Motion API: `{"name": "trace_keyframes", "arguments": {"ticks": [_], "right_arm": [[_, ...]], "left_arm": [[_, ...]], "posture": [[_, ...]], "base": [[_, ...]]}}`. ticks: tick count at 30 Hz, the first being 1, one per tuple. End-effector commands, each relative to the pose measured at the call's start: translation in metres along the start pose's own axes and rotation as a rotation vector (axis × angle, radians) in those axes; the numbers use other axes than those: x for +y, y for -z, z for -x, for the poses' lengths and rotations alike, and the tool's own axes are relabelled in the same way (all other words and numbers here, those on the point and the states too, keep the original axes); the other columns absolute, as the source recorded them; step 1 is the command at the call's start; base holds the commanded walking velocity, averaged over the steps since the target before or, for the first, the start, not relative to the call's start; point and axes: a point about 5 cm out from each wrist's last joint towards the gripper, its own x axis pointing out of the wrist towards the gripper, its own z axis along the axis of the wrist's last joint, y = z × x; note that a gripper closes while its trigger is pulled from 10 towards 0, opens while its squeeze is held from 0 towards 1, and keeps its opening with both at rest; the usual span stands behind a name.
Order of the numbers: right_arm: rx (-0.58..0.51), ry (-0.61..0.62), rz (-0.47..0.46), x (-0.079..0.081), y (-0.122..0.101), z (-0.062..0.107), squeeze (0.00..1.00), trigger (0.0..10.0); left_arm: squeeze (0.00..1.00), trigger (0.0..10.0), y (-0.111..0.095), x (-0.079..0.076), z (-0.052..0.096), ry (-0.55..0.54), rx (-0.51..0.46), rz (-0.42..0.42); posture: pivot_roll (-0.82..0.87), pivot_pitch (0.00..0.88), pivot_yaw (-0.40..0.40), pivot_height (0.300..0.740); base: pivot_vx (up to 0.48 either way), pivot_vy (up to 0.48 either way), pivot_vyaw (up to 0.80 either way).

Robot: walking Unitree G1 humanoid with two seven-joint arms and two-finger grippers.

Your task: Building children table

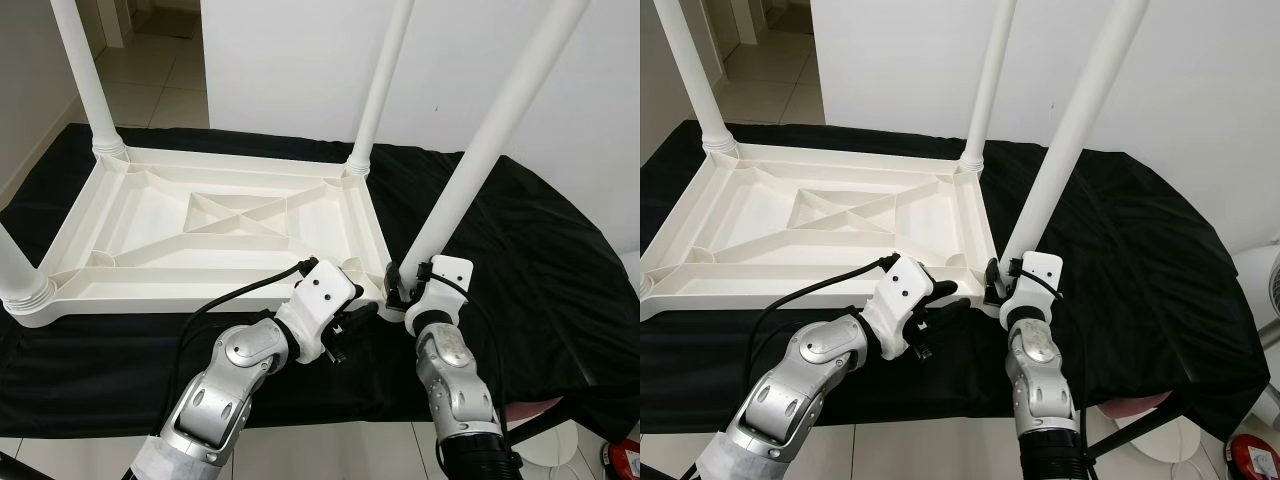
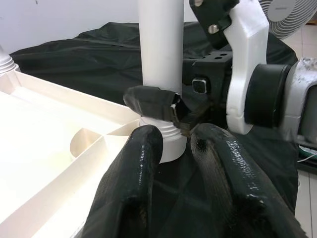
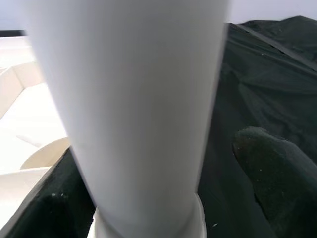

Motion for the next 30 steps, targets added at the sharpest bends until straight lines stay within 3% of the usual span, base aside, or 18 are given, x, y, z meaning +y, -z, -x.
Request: {"name": "trace_keyframes", "arguments": {"ticks": [1, 2, 3, 10, 11, 12, 13, 15, 19, 22, 28, 29, 30], "right_arm": [[0.034, -0.039, -0.008, -0.009, 0.005, 0.001, 1.0, 10.0], [0.052, -0.11, -0.021, -0.009, 0.006, 0.001, 1.0, 10.0], [0.053, -0.18, -0.014, -0.008, 0.006, 0.0, 0.0, 10.0], [0.033, -0.301, 0.016, -0.01, 0.001, -0.003, 0.0, 10.0], [0.013, -0.402, 0.06, -0.011, -0.005, -0.007, 0.0, 10.0], [0.013, -0.402, 0.06, -0.011, -0.005, -0.007, 0.0, 10.0], [0.001, -0.485, 0.095, -0.011, -0.01, -0.012, 0.0, 10.0], [0.001, -0.485, 0.095, -0.011, -0.01, -0.012, 0.0, 10.0], [-0.008, -0.614, 0.153, -0.009, -0.016, -0.02, 0.0, 10.0], [0.023, -0.729, 0.198, -0.004, -0.017, -0.029, 0.0, 10.0], [0.096, -0.791, 0.225, -0.002, -0.005, -0.035, 0.0, 10.0], [0.115, -0.808, 0.222, -0.002, -0.002, -0.035, 0.0, 9.3], [0.126, -0.817, 0.219, -0.002, -0.001, -0.035, 0.0, 9.3]], "left_arm": [[0.0, 10.0, 0.0, 0.0, -0.003, -0.02, -0.003, -0.002], [0.0, 10.0, 0.0, 0.0, -0.003, -0.021, -0.004, -0.002], [0.0, 10.0, -0.001, 0.001, -0.004, -0.021, -0.004, -0.004], [0.0, 10.0, -0.001, 0.002, -0.004, -0.025, -0.005, -0.006], [0.0, 10.0, -0.002, 0.003, -0.004, -0.026, -0.006, -0.008], [0.0, 10.0, -0.002, 0.003, -0.004, -0.026, -0.006, -0.008], [0.0, 10.0, -0.002, 0.004, -0.005, -0.027, -0.007, -0.01], [0.0, 10.0, -0.002, 0.004, -0.005, -0.027, -0.007, -0.01], [0.0, 10.0, -0.003, 0.005, -0.005, -0.029, -0.009, -0.014], [0.0, 10.0, -0.004, 0.006, -0.005, -0.03, -0.012, -0.018], [0.0, 10.0, -0.003, 0.005, -0.006, -0.025, -0.01, -0.019], [0.0, 10.0, -0.003, 0.005, -0.006, -0.024, -0.011, -0.019], [0.0, 10.0, -0.004, 0.005, -0.007, -0.024, -0.012, -0.019]], "posture": [[-0.01, 0.0, -0.125, 0.74], [-0.01, 0.0, -0.124, 0.74], [-0.01, 0.0, -0.124, 0.74], [-0.01, 0.0, -0.121, 0.74], [-0.01, 0.0, -0.117, 0.74], [-0.01, 0.0, -0.117, 0.74], [-0.01, 0.0, -0.116, 0.74], [-0.01, 0.0, -0.116, 0.74], [-0.01, 0.0, -0.117, 0.74], [0.0, 0.0, -0.115, 0.74], [0.01, 0.0, -0.119, 0.74], [0.01, 0.0, -0.119, 0.74], [0.01, 0.0, -0.119, 0.74]], "base": [[0.0, 0.0, 0.0], [0.0, 0.0, 0.0], [0.0, 0.0, 0.0], [0.0, 0.0, 0.0], [0.0, 0.0, 0.0], [0.0, 0.0, 0.0], [0.0, 0.0, 0.0], [0.0, 0.0, 0.0], [0.0, 0.0, 0.0], [0.0, 0.0, 0.0], [0.0, 0.0, 0.0], [0.0, 0.0, 0.0], [0.0, 0.0, 0.0]]}}
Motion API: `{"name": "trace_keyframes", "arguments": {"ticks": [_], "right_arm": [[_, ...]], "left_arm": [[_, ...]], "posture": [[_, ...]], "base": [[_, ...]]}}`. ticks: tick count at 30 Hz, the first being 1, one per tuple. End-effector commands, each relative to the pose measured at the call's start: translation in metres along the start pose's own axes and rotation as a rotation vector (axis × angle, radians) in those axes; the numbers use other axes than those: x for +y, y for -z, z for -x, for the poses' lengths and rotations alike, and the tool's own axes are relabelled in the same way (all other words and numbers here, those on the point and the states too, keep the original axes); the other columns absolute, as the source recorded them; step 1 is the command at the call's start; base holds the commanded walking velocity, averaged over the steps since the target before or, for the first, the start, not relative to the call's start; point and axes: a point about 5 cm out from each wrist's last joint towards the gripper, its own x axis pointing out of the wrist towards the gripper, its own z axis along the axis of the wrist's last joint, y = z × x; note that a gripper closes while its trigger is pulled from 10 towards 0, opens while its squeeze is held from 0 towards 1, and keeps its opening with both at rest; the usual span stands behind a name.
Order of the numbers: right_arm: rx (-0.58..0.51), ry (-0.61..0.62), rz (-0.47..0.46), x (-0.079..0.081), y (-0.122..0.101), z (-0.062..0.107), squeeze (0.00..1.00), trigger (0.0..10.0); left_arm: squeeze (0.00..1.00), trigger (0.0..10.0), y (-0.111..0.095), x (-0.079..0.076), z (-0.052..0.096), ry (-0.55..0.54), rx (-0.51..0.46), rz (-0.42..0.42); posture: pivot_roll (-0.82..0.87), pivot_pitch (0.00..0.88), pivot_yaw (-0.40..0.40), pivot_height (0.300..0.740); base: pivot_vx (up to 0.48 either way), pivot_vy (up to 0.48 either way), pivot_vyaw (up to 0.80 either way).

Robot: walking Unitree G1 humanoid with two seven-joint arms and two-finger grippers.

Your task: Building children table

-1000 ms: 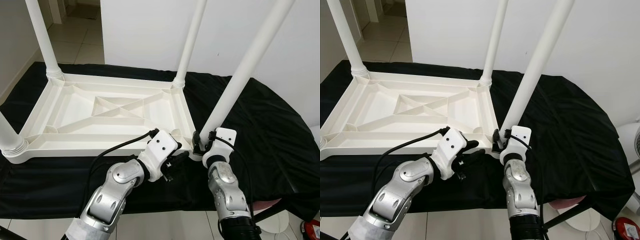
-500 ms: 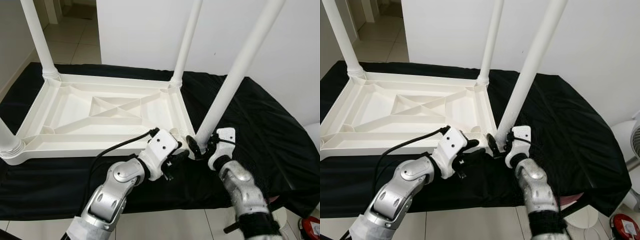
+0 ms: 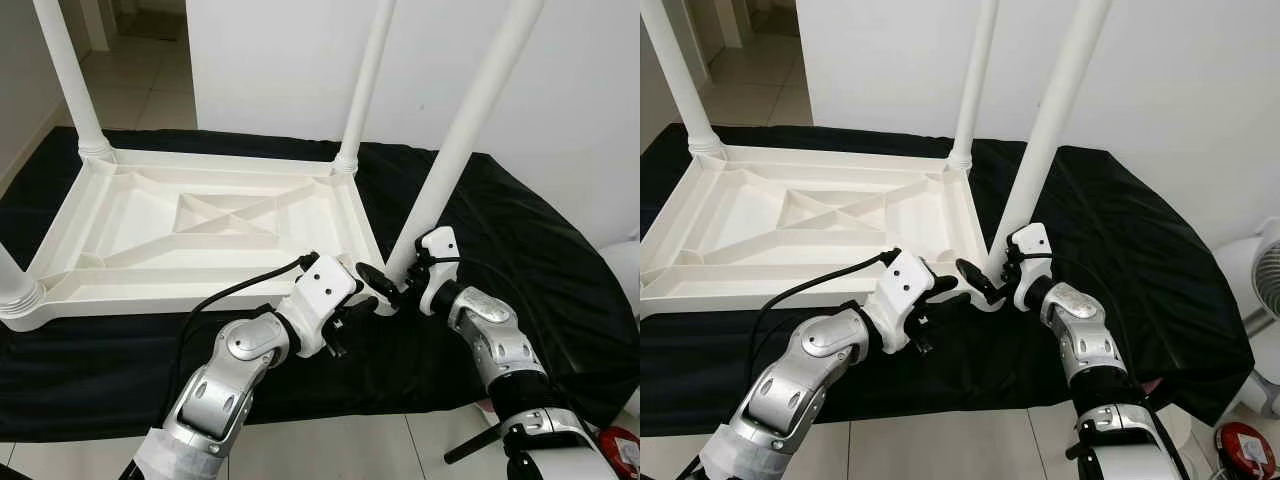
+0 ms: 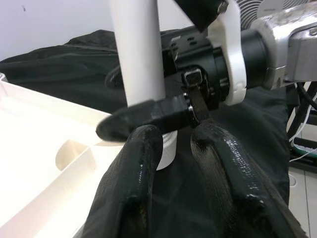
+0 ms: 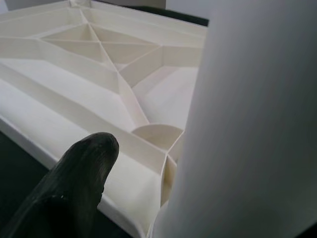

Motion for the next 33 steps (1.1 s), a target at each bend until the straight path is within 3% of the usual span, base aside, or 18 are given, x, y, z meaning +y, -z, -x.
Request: {"name": "trace_keyframes", "arguments": {"ticks": [1, 2, 6, 7, 8, 9, 10, 11, 23, 24, 30, 33], "right_arm": [[0.052, -0.047, -0.011, 0.005, 0.009, -0.002, 0.0, 9.3], [0.074, -0.06, -0.006, 0.005, 0.013, -0.001, 0.0, 8.3], [0.102, -0.073, -0.005, 0.006, 0.02, 0.002, 0.0, 8.2], [0.109, -0.071, -0.008, 0.005, 0.022, 0.003, 0.0, 4.7], [0.109, -0.071, -0.008, 0.005, 0.022, 0.003, 0.0, 4.7], [0.108, -0.075, -0.011, 0.004, 0.024, 0.004, 0.0, 2.0], [0.108, -0.075, -0.011, 0.004, 0.024, 0.004, 0.0, 2.0], [0.106, -0.076, -0.015, 0.002, 0.024, 0.005, 0.0, 0.0], [0.109, -0.076, -0.014, 0.0, 0.027, 0.007, 0.0, 0.0], [0.124, -0.046, -0.002, -0.001, 0.03, 0.01, 0.0, 10.0], [0.134, 0.021, 0.0, -0.003, 0.036, 0.012, 0.0, 10.0], [0.11, 0.184, -0.029, -0.005, 0.036, 0.01, 0.0, 10.0]], "left_arm": [[0.0, 10.0, -0.002, 0.001, -0.003, -0.021, -0.012, -0.011], [0.0, 10.0, -0.002, 0.001, -0.003, -0.021, -0.012, -0.013], [0.0, 10.0, -0.003, 0.001, -0.003, -0.022, -0.012, -0.014], [0.0, 10.0, -0.003, 0.001, -0.003, -0.021, -0.011, -0.014], [0.0, 10.0, -0.003, 0.001, -0.003, -0.021, -0.011, -0.014], [0.0, 10.0, -0.002, 0.0, -0.002, -0.02, -0.011, -0.014], [0.0, 10.0, -0.002, 0.0, -0.002, -0.02, -0.011, -0.014], [0.0, 10.0, -0.002, 0.0, -0.002, -0.018, -0.01, -0.014], [0.0, 10.0, -0.002, 0.0, -0.002, -0.015, -0.009, -0.014], [0.0, 10.0, -0.002, -0.001, -0.002, -0.013, -0.009, -0.013], [0.0, 10.0, -0.002, -0.002, -0.001, -0.011, -0.007, -0.011], [0.0, 10.0, -0.001, -0.001, 0.0, -0.017, -0.001, -0.009]], "posture": [[0.01, 0.0, -0.119, 0.74], [0.01, 0.0, -0.12, 0.74], [0.01, 0.0, -0.121, 0.74], [0.01, 0.0, -0.118, 0.74], [0.01, 0.0, -0.118, 0.74], [0.01, 0.0, -0.116, 0.74], [0.01, 0.0, -0.116, 0.74], [0.01, 0.0, -0.115, 0.74], [0.0, 0.0, -0.112, 0.74], [0.0, 0.0, -0.111, 0.74], [0.01, 0.0, -0.112, 0.74], [0.01, 0.0, -0.115, 0.74]], "base": [[0.0, 0.0, 0.0], [0.0, 0.0, 0.0], [0.0, 0.0, 0.0], [0.0, 0.0, 0.0], [0.0, 0.0, 0.0], [0.0, 0.0, 0.0], [0.0, 0.0, 0.0], [0.0, 0.0, 0.0], [0.0, 0.0, 0.0], [0.0, 0.0, 0.0], [0.0, 0.0, 0.0], [0.0, 0.0, 0.0]]}}
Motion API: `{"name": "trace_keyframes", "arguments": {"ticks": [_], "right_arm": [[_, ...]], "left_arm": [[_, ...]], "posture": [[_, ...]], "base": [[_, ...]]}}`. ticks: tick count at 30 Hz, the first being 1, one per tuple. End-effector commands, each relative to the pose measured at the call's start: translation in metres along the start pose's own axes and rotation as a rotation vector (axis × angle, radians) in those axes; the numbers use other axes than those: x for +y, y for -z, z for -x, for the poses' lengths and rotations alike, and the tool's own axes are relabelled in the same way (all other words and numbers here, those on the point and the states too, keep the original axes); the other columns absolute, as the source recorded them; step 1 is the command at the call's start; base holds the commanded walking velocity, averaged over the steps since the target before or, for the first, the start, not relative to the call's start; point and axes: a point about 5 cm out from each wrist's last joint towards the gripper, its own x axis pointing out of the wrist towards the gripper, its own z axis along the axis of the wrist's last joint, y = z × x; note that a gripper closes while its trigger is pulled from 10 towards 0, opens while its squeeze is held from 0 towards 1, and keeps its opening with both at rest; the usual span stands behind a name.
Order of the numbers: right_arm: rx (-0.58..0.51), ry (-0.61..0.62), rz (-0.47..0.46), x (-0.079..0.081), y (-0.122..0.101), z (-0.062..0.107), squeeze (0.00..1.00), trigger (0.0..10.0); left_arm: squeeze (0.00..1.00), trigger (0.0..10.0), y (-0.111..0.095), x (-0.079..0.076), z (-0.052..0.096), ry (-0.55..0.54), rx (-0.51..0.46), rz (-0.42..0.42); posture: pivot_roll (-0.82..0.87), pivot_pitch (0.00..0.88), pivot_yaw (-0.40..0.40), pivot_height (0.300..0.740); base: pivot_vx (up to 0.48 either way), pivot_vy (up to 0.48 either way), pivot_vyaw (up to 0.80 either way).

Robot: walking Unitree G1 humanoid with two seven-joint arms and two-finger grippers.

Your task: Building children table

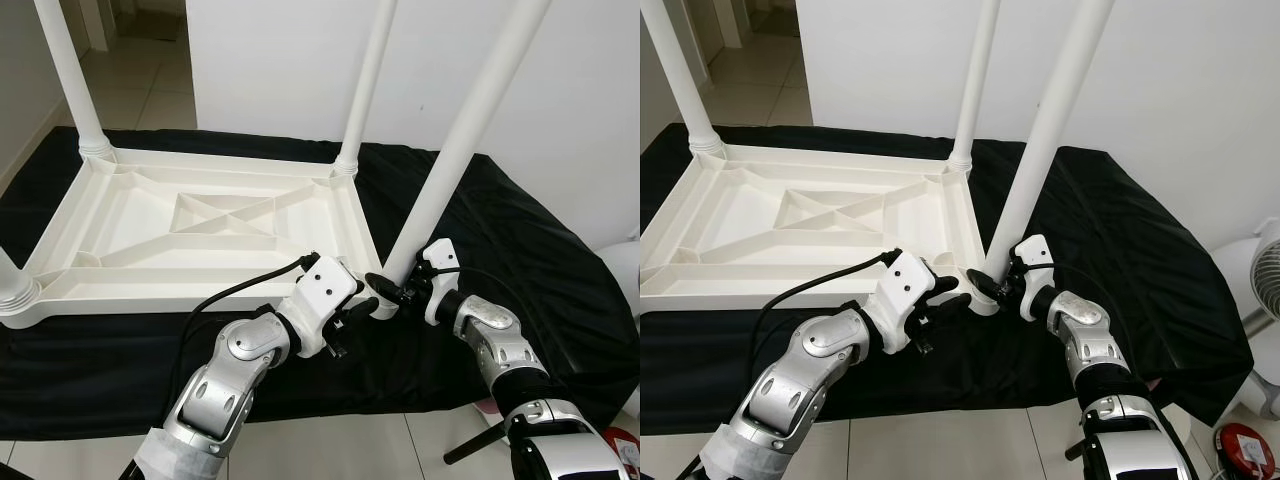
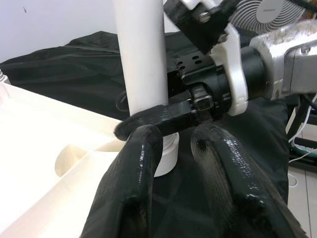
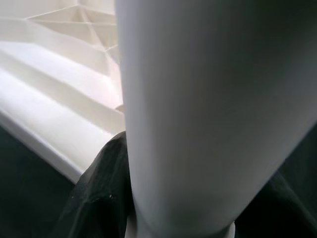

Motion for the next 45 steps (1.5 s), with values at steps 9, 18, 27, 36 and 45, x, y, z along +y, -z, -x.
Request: {"name": "trace_keyframes", "arguments": {"ticks": [9, 18, 27, 36, 45], "right_arm": [[0.065, 0.342, -0.124, 0.0, 0.02, 0.007, 0.0, 10.0], [0.036, 0.613, -0.153, 0.029, 0.023, 0.011, 0.0, 10.0], [0.0, 0.669, -0.184, 0.049, 0.015, 0.011, 1.0, 10.0], [-0.031, 0.64, -0.175, 0.047, 0.009, 0.016, 1.0, 10.0], [-0.086, 0.391, -0.106, 0.038, -0.005, 0.021, 0.0, 10.0]], "left_arm": [[0.0, 10.0, 0.0, -0.002, 0.0, -0.016, 0.0, -0.002], [0.0, 10.0, 0.001, -0.004, 0.0, -0.002, 0.002, -0.002], [0.0, 10.0, 0.001, -0.007, -0.002, 0.008, -0.002, -0.002], [0.0, 10.0, 0.002, -0.007, -0.001, 0.008, 0.0, -0.002], [0.0, 10.0, 0.0, -0.004, 0.0, -0.001, 0.001, -0.005]], "posture": [[0.0, 0.0, -0.11, 0.74], [-0.01, 0.0, -0.11, 0.74], [-0.01, 0.0, -0.117, 0.74], [-0.01, 0.0, -0.116, 0.74], [-0.01, 0.0, -0.104, 0.74]], "base": [[0.0, 0.0, 0.0], [0.0, 0.0, 0.0], [0.0, 0.0, 0.0], [0.0, 0.0, 0.0], [0.0, 0.0, 0.0]]}}
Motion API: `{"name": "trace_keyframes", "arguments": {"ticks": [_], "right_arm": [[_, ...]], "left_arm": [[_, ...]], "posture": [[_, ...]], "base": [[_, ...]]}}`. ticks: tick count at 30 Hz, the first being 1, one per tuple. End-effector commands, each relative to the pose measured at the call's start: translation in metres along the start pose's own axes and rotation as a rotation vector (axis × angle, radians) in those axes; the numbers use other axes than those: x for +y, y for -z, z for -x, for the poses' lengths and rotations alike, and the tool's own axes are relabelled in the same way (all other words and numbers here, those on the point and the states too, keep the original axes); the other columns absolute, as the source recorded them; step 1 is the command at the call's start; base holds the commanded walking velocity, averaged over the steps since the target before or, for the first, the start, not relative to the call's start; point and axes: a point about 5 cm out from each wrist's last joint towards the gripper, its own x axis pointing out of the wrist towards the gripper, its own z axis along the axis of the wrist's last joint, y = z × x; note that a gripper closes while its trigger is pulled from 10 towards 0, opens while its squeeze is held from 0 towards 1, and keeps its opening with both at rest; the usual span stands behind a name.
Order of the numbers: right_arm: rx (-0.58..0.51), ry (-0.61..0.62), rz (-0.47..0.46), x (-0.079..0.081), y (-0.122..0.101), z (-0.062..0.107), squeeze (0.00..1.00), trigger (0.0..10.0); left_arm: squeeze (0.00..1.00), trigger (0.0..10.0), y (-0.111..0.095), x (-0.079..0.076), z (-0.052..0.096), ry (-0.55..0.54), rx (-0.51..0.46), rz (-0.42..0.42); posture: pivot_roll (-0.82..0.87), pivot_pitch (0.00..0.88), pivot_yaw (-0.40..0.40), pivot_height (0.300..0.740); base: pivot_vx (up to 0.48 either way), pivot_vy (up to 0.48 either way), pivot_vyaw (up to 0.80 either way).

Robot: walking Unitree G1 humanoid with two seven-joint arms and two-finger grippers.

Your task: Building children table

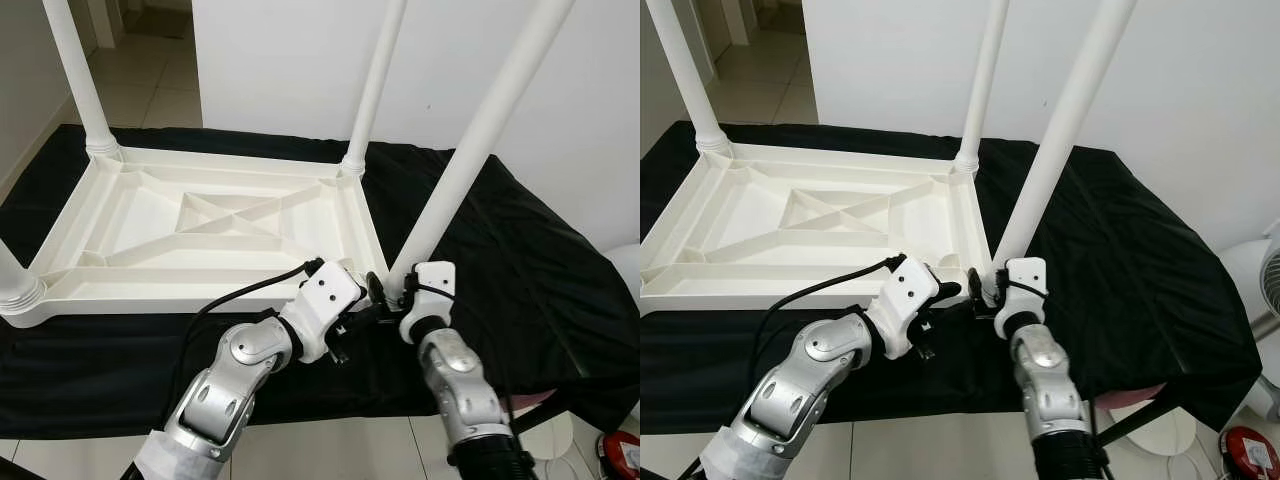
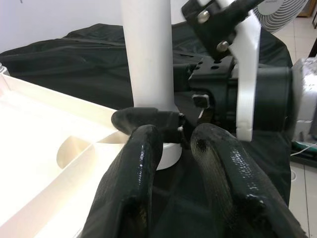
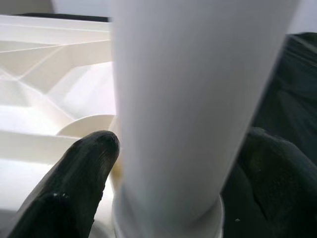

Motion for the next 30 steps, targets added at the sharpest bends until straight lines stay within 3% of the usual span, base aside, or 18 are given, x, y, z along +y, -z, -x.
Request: {"name": "trace_keyframes", "arguments": {"ticks": [1, 2, 3, 9, 13, 23, 25, 27, 30], "right_arm": [[-0.018, -0.085, 0.015, -0.005, -0.006, 0.0, 0.0, 10.0], [-0.018, -0.085, 0.015, -0.005, -0.006, 0.0, 0.0, 10.0], [-0.033, -0.212, 0.059, -0.013, -0.013, -0.001, 0.0, 10.0], [-0.039, -0.315, 0.107, -0.021, -0.018, -0.004, 0.0, 10.0], [0.012, -0.409, 0.128, -0.026, -0.014, -0.013, 0.0, 10.0], [0.077, -0.505, 0.155, -0.018, -0.006, -0.027, 0.0, 10.0], [0.085, -0.522, 0.158, -0.015, -0.004, -0.029, 0.0, 9.6], [0.096, -0.555, 0.162, -0.01, -0.001, -0.032, 0.0, 0.0], [0.104, -0.565, 0.161, -0.011, 0.001, -0.034, 0.0, 0.0]], "left_arm": [[0.0, 10.0, -0.003, 0.0, 0.0, -0.015, -0.013, -0.001], [0.0, 10.0, -0.003, 0.0, 0.0, -0.015, -0.013, -0.001], [0.0, 10.0, -0.004, -0.002, 0.001, -0.003, -0.021, 0.004], [0.0, 10.0, -0.004, -0.003, 0.003, 0.016, -0.024, 0.008], [0.0, 10.0, -0.004, -0.014, 0.008, 0.133, -0.016, 0.041], [0.0, 10.0, 0.0, -0.012, 0.007, 0.129, 0.021, 0.011], [0.0, 10.0, 0.0, -0.011, 0.007, 0.126, 0.022, 0.01], [0.0, 10.0, 0.0, -0.011, 0.007, 0.124, 0.022, 0.013], [0.0, 10.0, 0.0, -0.01, 0.007, 0.12, 0.025, 0.011]], "posture": [[-0.01, 0.0, -0.1, 0.74], [-0.01, 0.0, -0.1, 0.74], [-0.01, 0.0, -0.095, 0.74], [-0.01, 0.0, -0.092, 0.74], [-0.01, 0.0, -0.088, 0.74], [0.01, 0.0, -0.094, 0.74], [0.02, 0.0, -0.094, 0.74], [0.02, 0.0, -0.096, 0.74], [0.02, 0.0, -0.1, 0.74]], "base": [[0.0, 0.0, 0.0], [0.0, 0.0, 0.0], [0.0, 0.0, 0.0], [0.0, 0.0, 0.0], [0.0, 0.0, 0.0], [0.0, 0.0, 0.0], [0.0, 0.0, 0.0], [0.0, 0.0, 0.0], [0.0, 0.0, 0.0]]}}
